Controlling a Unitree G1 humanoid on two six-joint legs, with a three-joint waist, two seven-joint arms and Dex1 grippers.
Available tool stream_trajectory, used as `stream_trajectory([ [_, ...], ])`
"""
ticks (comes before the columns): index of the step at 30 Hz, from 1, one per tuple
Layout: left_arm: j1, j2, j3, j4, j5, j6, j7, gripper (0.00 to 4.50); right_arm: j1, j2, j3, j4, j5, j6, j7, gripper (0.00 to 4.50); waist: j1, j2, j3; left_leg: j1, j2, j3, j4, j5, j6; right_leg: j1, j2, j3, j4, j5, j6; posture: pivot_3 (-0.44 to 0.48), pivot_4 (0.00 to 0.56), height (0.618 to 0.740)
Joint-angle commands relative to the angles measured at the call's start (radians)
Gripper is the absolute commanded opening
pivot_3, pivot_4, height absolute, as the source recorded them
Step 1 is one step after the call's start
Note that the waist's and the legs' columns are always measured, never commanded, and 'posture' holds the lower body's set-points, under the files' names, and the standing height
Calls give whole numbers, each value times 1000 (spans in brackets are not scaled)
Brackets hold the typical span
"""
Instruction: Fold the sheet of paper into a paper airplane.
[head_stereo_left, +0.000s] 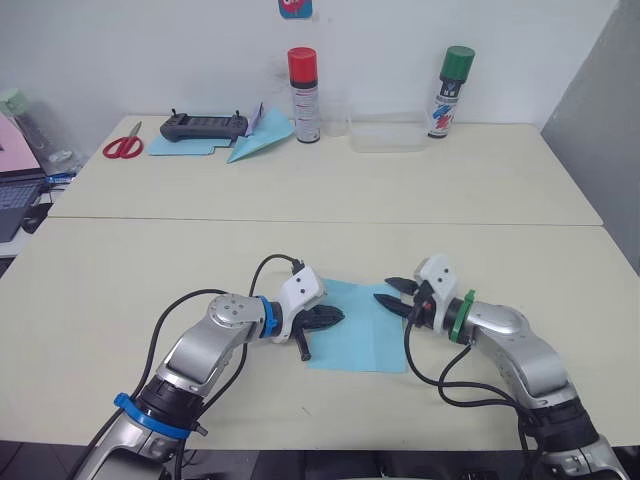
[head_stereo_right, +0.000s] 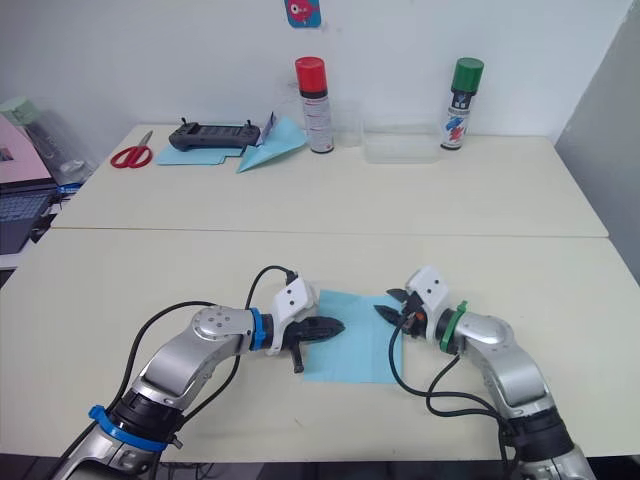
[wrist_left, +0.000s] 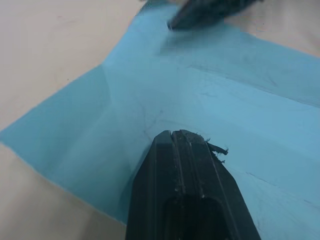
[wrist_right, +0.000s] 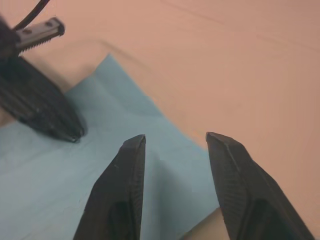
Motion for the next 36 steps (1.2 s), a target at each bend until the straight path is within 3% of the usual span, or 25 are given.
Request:
stream_trajectory([
  [1, 13, 3, -19, 17, 21, 6, -8, 0, 28, 26, -71, -74, 61, 124, -77, 2016, 0, 0, 0, 0, 0, 0, 0, 0, 0, 0, 0, 0, 0, 0, 0, 0, 150, 740],
  [8, 9, 2, -27, 34, 27, -3, -24, 0, 2, 115, -165, -120, 207, 373, -171, 2016, 0, 0, 0, 0, 0, 0, 0, 0, 0, 0, 0, 0, 0, 0, 0, 0, 150, 740],
  [15, -3, 0, -29, 49, 34, -10, -32, 0, -30, 112, -164, -115, 241, 415, -186, 2016, 0, 0, 0, 0, 0, 0, 0, 0, 0, 0, 0, 0, 0, 0, 0, 0, 150, 740],
  [18, -1, -1, -28, 47, 35, -9, -33, 0, -24, 86, -128, -117, 221, 376, -161, 1413, -1, 0, 0, 0, 0, 0, 0, 0, 0, 0, 0, 0, 0, 0, 0, 0, 150, 740],
  [22, 3, -1, -27, 38, 33, -3, -29, 0, -23, 74, -102, -120, 211, 339, -157, 45, -2, 0, 0, 0, 0, 0, 0, 0, 0, 0, 0, 0, 0, 0, 0, 0, 150, 740],
  [33, 8, 2, -27, 37, 34, -1, -29, 0, -4, -79, 106, -127, 34, 70, -21, 45, -4, 0, 0, 0, 0, 1, 0, 0, 0, 0, 0, 0, 0, 0, 0, 0, 150, 740],
  [36, 4, 2, -26, 44, 35, -4, -30, 0, -4, -78, 125, -125, 28, 54, -8, 45, -4, 0, 0, 0, 0, 0, 0, 0, 0, 0, 0, 0, 0, 0, 0, 0, 150, 740],
])
